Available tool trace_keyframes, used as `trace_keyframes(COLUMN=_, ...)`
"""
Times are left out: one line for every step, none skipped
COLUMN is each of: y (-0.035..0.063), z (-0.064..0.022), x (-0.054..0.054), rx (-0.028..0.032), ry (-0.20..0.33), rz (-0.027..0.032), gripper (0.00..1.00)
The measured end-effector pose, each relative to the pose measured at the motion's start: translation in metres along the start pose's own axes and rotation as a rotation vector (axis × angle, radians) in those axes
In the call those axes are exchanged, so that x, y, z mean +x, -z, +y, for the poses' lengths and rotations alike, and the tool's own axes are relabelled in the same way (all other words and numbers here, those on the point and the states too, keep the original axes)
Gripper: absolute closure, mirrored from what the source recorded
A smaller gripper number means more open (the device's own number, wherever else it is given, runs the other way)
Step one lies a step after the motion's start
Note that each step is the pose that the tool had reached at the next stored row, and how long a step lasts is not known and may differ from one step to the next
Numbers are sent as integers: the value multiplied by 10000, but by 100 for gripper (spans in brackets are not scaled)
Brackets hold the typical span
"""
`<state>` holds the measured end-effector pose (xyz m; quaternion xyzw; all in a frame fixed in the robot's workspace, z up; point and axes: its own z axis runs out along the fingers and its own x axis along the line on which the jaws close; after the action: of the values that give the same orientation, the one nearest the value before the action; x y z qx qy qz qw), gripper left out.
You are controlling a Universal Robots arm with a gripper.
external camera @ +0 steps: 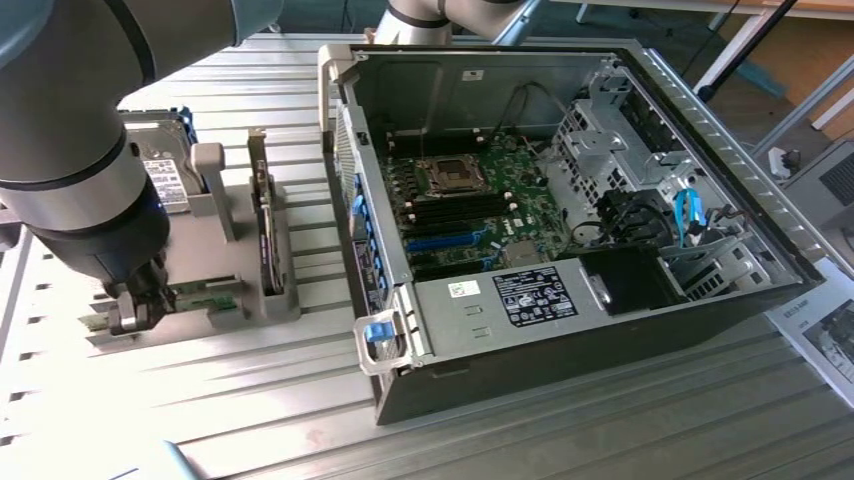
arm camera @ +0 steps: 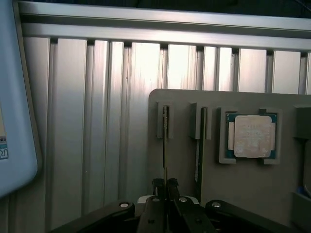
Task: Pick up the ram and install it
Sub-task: 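Pick up the ram and move it above insertion slot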
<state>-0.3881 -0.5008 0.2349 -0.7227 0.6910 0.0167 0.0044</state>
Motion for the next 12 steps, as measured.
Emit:
trace_keyframes(y=12, z=0, x=-1, rx=0, ry=-1, rz=0, gripper=87)
trace_keyframes(y=29, z=0, x=-1, rx=0, ry=0, rz=0, gripper=87)
trace_keyframes(y=48, z=1, x=-1, rx=0, ry=0, rz=0, gripper=87)
trace_keyframes(y=81, z=1, x=-2, rx=-1, ry=0, rz=1, gripper=87)
trace_keyframes(y=100, z=2, x=-3, rx=0, ry=0, rz=1, gripper=87)
trace_keyframes(y=119, z=2, x=-4, rx=-1, ry=0, rz=1, gripper=87)
trace_keyframes(y=141, z=2, x=-4, rx=0, ry=0, rz=0, gripper=87)
trace_keyframes(y=167, z=3, x=-5, rx=0, ry=0, rz=1, gripper=87)
trace_keyframes(y=196, z=3, x=-6, rx=0, ry=0, rz=0, gripper=87)
trace_keyframes(y=212, z=4, x=-6, rx=0, ry=0, rz=1, gripper=87)
trace_keyframes(y=230, z=4, x=-7, rx=0, ry=0, rz=1, gripper=87)
trace_keyframes(y=258, z=4, x=-8, rx=0, ry=0, rz=1, gripper=87)
